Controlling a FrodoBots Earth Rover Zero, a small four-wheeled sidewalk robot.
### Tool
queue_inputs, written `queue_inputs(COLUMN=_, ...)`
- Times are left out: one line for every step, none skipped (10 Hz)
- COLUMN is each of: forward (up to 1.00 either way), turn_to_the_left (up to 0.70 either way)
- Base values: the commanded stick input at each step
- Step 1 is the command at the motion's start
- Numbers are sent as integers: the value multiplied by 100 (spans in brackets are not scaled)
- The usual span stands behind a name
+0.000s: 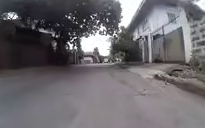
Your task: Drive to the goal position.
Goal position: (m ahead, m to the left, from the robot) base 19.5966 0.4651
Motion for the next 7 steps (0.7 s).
queue_inputs(forward=100, turn_to_the_left=3)
queue_inputs(forward=100, turn_to_the_left=3)
queue_inputs(forward=100, turn_to_the_left=3)
queue_inputs(forward=100, turn_to_the_left=3)
queue_inputs(forward=100, turn_to_the_left=3)
queue_inputs(forward=100, turn_to_the_left=3)
queue_inputs(forward=100, turn_to_the_left=3)
